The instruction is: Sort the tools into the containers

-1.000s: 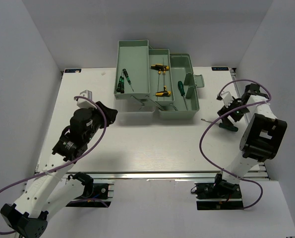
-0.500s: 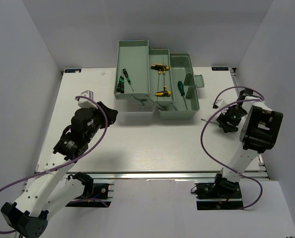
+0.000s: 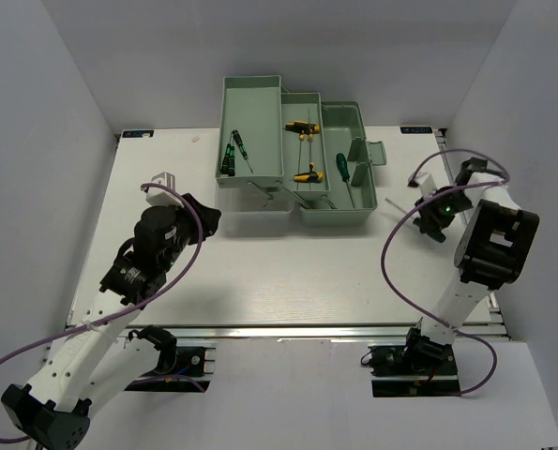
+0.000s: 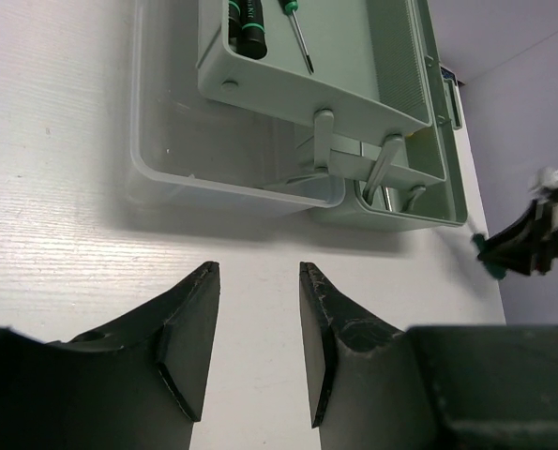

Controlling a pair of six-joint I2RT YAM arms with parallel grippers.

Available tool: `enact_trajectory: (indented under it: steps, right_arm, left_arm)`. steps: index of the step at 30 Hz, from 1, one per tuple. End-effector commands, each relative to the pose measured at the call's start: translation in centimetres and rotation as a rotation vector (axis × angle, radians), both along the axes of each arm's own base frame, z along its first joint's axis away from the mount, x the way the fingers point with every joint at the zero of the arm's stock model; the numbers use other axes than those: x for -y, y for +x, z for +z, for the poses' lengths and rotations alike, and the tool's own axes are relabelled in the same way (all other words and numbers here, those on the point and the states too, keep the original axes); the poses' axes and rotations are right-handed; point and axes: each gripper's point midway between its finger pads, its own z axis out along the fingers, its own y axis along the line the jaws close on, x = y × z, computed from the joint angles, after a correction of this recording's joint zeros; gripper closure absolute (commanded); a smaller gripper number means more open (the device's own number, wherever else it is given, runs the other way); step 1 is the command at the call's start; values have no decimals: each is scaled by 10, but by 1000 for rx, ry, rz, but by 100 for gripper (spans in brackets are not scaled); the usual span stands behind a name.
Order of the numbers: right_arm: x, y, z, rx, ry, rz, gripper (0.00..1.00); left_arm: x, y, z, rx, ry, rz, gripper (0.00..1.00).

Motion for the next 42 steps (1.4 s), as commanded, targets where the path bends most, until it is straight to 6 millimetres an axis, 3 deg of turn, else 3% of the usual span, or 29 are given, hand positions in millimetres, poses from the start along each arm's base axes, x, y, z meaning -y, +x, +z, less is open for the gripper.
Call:
enact_trajectory:
  steps: [1,4,7,9,10,11,12,14,15,17,18,20,21,23,27,28,29,30,31,32,33,34,35,36,37,38,39,40,42]
  right_arm:
    - [-11,31,79,148,210,-95,100]
    - [-23,44,128,263,283,-118,100]
    - [-43,54,162,315,386,-158,100]
    - [-74,60,179,320,458,-162,100]
    - [-88,65,183,316,482,-180,100]
    - [-121,73,187,297,530,-199,100]
    - [-137,77,189,289,550,-217,100]
    - [-178,99,198,271,620,-371,100]
    - [-197,104,190,226,645,-410,100]
    - [-217,122,192,196,671,-538,100]
    - [-224,131,179,131,703,-606,100]
    - [-227,140,173,120,714,-645,100]
    - [-228,145,168,135,712,-645,92]
    - [-231,148,160,134,704,-619,60]
    - [-239,148,168,127,714,-522,36]
    - [-241,148,179,173,701,-437,29]
    - [-249,140,194,188,726,-332,15]
    - [-251,136,206,221,730,-266,11]
    - [-252,134,217,317,702,-131,11]
    - [-261,115,241,364,743,19,11]
    - [-266,103,252,418,750,132,11]
    - [-271,88,246,502,733,314,11]
    - [-270,75,256,595,687,403,11]
    - [-290,27,270,601,842,661,11]
    - [-308,10,260,762,787,867,11]
    - [-317,-16,250,737,749,929,11]
    - [-328,-29,241,756,699,1017,11]
    - [-352,-51,228,737,646,1131,16]
    - [-374,-75,216,676,628,1220,38]
  left_arm:
    - [-5,0,2,6,7,19,50]
    - [-4,0,-1,7,2,16,50]
    - [-3,1,-2,7,1,14,50]
    - [-2,2,-2,3,5,10,50]
    - [-1,3,-2,4,9,6,50]
    - [0,4,-3,1,11,3,50]
    - [1,5,-3,-1,16,0,50]
    - [2,8,-1,-5,27,-3,48]
    - [1,9,-2,-11,34,-1,47]
    - [0,9,1,-9,40,5,45]
    - [-4,9,4,-5,44,21,44]
    - [-8,6,10,9,38,37,44]
    - [-12,4,11,13,38,54,44]
    - [-17,-1,15,27,11,74,44]
    - [-22,-10,8,23,-42,100,44]
    - [-22,-11,6,17,-54,106,44]
    - [-24,-14,6,18,-58,107,44]
    - [-25,-15,5,15,-59,109,44]
    - [-25,-16,6,14,-57,110,45]
    - [-27,-16,7,16,-52,117,45]
    - [-29,-18,7,10,-45,121,46]
    - [-30,-19,6,8,-38,122,49]
    - [-32,-19,9,13,-38,130,51]
    - [-33,-21,10,15,-37,131,54]
    - [-34,-21,10,13,-34,132,60]
    - [-35,-22,10,15,-34,135,63]
    - [-36,-23,10,15,-35,137,66]
    - [-37,-25,11,19,-37,137,72]
    - [-38,-27,13,20,-38,141,75]
